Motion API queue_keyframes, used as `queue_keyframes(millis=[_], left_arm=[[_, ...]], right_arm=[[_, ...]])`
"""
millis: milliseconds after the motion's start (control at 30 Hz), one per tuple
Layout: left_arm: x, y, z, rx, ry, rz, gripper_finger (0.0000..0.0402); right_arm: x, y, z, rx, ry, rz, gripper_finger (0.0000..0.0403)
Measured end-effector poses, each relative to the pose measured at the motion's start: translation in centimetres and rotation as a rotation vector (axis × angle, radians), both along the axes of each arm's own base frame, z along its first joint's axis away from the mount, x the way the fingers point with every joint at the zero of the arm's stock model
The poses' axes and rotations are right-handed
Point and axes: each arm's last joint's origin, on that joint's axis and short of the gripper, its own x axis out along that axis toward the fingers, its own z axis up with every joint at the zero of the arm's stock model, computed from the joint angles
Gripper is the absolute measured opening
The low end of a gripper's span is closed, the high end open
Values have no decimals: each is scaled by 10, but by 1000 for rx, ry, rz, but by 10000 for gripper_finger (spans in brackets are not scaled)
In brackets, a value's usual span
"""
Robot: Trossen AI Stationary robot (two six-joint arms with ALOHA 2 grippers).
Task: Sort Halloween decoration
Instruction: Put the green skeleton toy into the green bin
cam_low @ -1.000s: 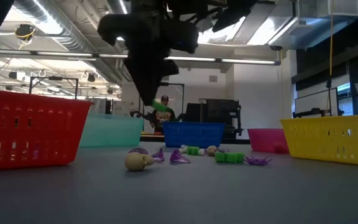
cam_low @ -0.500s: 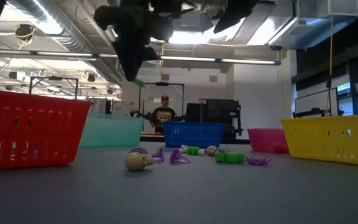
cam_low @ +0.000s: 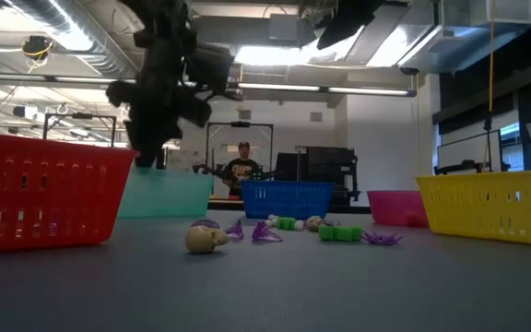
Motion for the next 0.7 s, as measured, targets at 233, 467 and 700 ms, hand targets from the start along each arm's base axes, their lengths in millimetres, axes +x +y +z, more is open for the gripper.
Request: queue_keyframes(millis=[233,467,700], left_arm=[[-6,4,-12,-2,12,20,30],[-7,6,-11,69,35,19,30],[-7,7,-11,103,41,68,61]], right_arm=[[4,0,-8,55,7,12,124],[8,-1,-20,64,41,12,124],[8,-1,-20,64,43,12,124]])
